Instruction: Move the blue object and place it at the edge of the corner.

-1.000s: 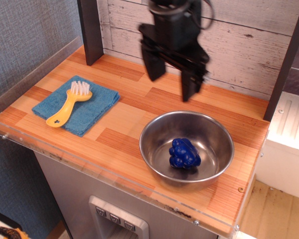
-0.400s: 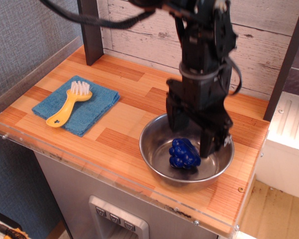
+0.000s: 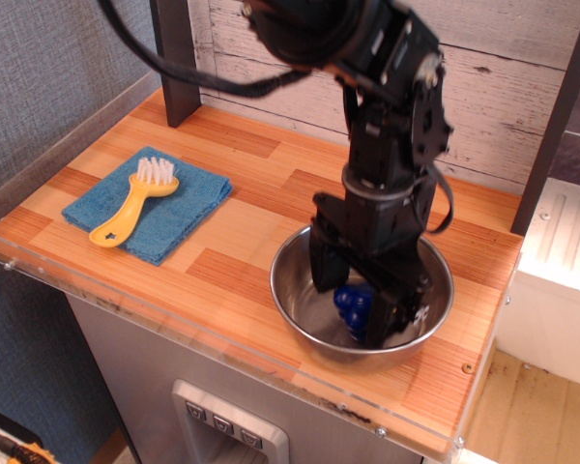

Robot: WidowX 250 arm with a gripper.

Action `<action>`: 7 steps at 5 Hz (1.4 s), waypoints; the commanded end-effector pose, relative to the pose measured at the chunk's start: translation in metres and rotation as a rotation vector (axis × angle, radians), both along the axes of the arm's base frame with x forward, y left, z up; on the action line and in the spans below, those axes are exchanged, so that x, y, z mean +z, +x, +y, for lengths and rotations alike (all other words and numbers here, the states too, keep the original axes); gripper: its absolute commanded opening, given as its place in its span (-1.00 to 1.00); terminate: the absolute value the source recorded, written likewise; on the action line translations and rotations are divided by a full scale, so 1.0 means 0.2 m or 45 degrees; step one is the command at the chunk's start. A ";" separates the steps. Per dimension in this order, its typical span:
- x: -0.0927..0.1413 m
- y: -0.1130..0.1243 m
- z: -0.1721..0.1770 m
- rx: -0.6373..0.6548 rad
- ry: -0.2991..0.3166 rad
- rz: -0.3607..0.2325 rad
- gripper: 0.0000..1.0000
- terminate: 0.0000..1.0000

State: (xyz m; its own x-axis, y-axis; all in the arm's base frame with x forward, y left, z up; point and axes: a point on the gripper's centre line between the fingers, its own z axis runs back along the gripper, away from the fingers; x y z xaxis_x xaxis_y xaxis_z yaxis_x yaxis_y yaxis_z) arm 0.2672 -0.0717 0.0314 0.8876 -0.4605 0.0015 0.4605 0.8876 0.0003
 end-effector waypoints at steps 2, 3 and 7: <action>-0.06 0.01 0.01 0.010 -0.013 0.000 -1.00 -1.00; -0.01 0.02 -0.01 0.000 -0.040 -0.040 -1.00 -1.00; 0.41 0.14 0.53 0.366 -0.020 -0.241 -1.00 -1.00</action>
State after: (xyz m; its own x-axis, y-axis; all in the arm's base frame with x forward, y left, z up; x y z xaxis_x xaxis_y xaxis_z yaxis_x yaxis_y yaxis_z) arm 0.3010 0.0340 0.0997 0.9707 -0.1914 0.1450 0.1879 0.9815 0.0381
